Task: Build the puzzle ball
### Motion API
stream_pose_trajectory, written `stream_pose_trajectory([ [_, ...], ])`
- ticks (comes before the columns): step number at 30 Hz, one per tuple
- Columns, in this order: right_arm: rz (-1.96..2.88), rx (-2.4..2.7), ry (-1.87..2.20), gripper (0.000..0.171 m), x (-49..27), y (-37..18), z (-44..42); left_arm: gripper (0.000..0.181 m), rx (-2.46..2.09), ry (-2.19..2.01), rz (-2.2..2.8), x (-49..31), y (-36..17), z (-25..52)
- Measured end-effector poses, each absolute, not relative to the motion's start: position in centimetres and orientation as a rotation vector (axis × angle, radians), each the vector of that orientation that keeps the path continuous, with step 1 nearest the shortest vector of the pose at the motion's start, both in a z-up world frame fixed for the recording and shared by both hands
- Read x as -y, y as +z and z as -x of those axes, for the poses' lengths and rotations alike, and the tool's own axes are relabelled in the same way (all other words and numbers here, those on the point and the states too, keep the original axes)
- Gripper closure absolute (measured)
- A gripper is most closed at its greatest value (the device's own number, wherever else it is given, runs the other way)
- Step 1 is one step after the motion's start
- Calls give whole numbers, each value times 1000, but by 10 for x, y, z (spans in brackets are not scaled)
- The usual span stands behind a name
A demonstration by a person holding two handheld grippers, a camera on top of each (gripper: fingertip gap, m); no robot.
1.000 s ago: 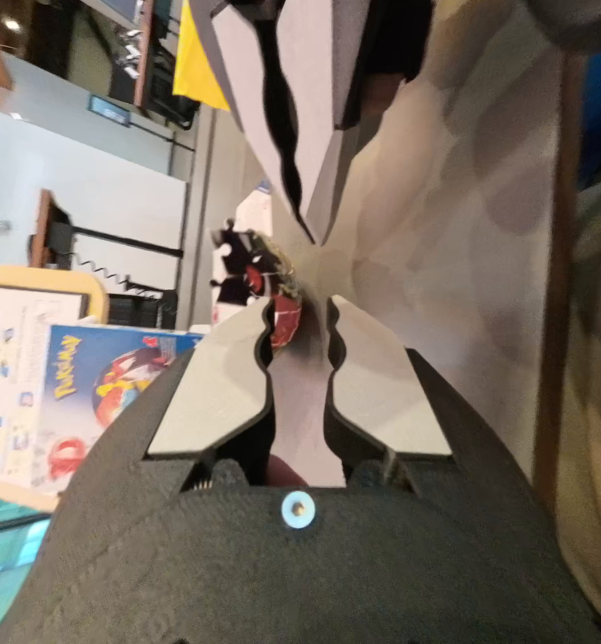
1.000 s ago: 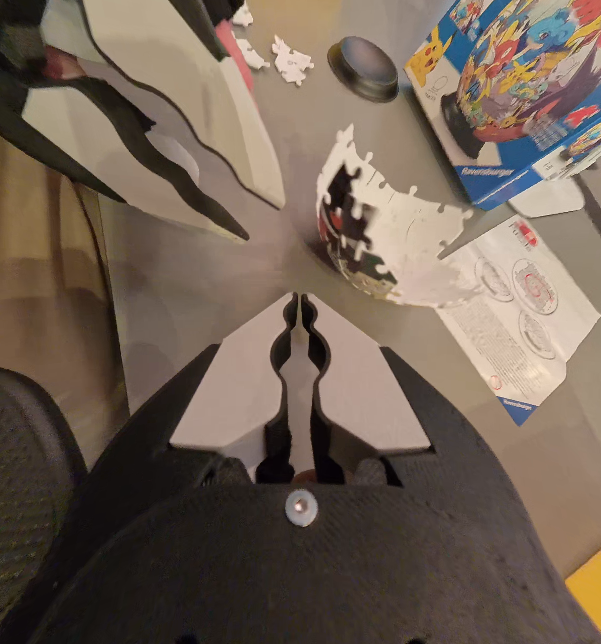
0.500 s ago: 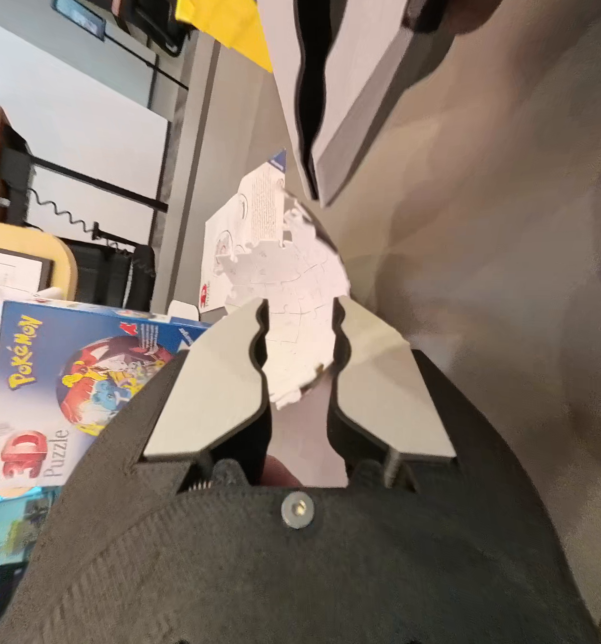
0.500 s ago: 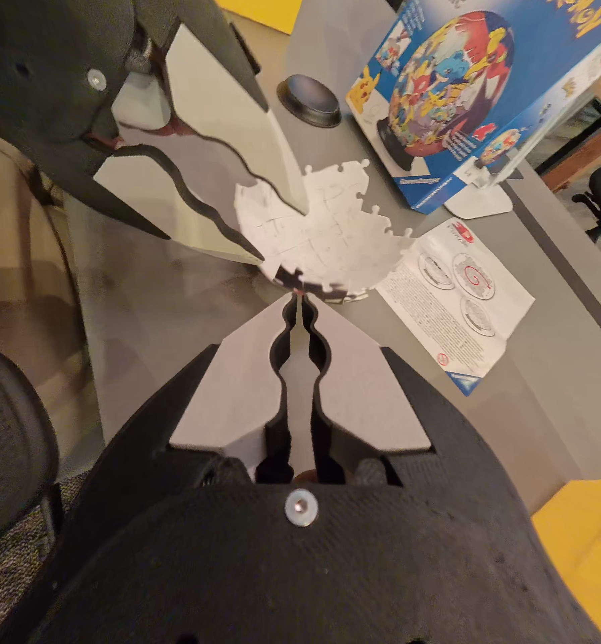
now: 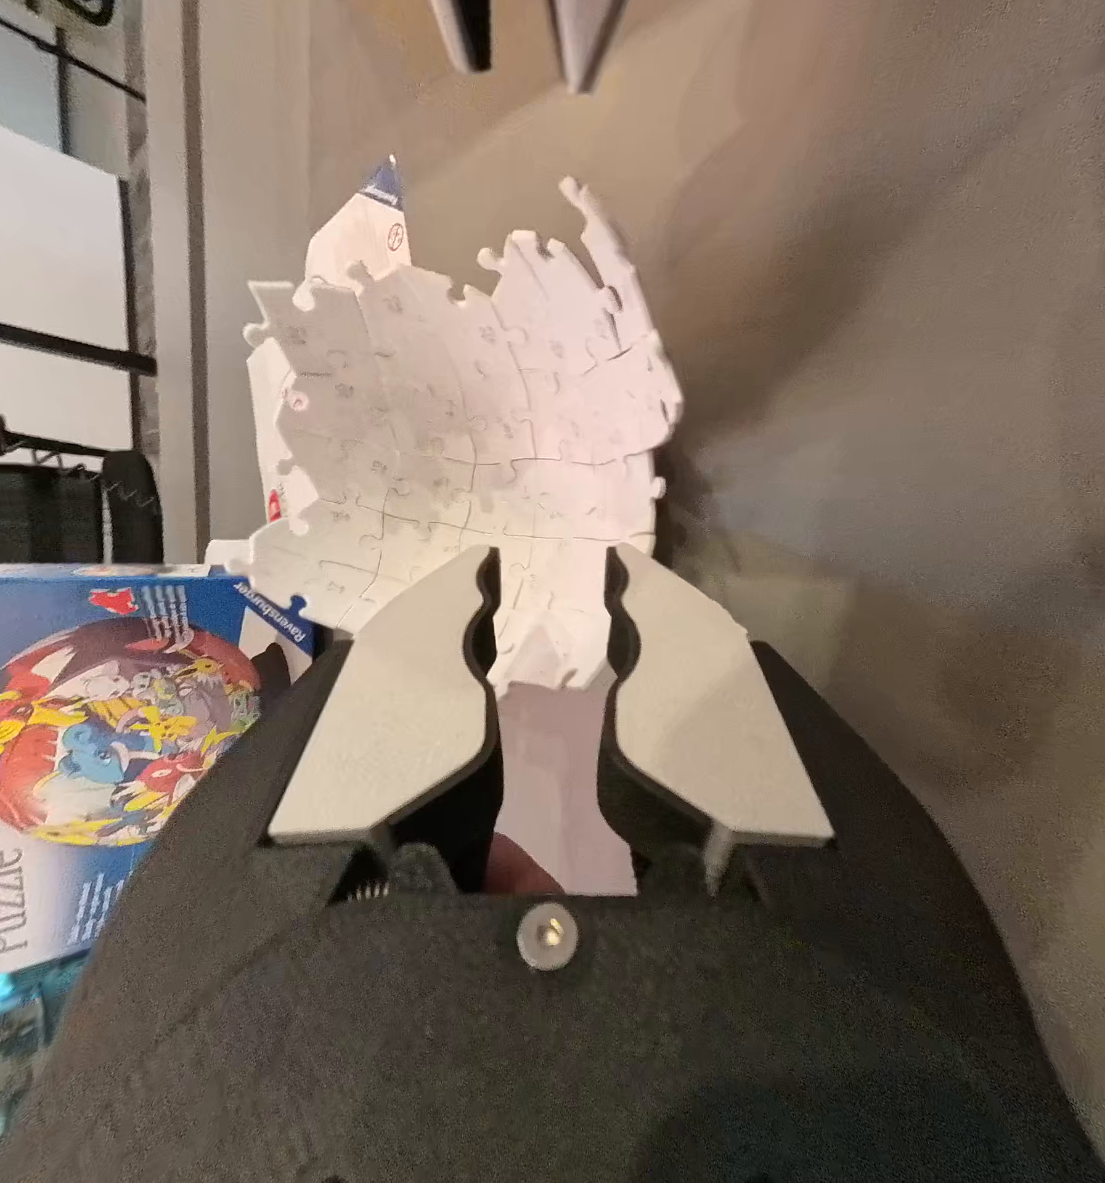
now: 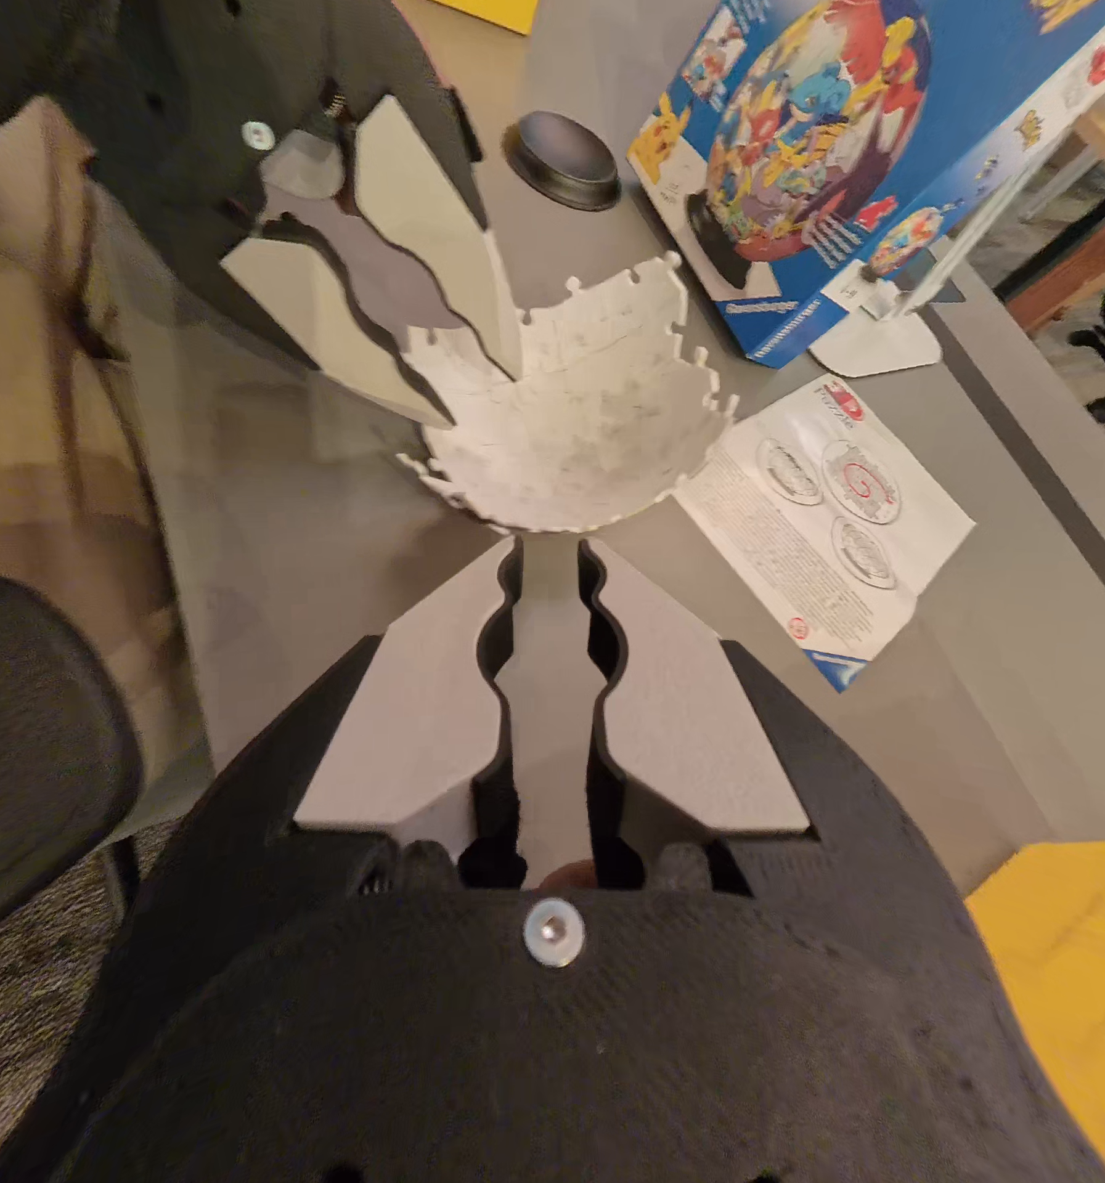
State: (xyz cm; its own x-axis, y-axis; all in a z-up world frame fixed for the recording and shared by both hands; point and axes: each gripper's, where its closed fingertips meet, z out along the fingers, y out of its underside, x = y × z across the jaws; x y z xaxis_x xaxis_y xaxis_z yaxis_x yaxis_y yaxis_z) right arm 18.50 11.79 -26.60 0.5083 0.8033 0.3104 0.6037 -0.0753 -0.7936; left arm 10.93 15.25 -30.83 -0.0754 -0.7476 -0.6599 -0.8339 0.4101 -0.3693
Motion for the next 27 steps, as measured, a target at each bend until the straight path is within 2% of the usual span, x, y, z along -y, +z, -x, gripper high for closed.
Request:
stream_pose_trajectory([
  [14, 1553, 1577, -42, 135, -122, -280, -161, 147, -1954, 127, 1241, -154, -307, -108],
  [16, 1547, 1620, -45, 138, -122, -285, -159, 147, -1966, 117, 1231, -155, -307, -108],
  [20, 1545, 1652, -27, 157, -118, -290, -151, 148, -1979, 109, 1207, -154, -307, -110],
  [27, 1571, 1657, -14, 168, -117, -300, -150, 145, -2010, 65, 1178, -147, -305, -110],
])
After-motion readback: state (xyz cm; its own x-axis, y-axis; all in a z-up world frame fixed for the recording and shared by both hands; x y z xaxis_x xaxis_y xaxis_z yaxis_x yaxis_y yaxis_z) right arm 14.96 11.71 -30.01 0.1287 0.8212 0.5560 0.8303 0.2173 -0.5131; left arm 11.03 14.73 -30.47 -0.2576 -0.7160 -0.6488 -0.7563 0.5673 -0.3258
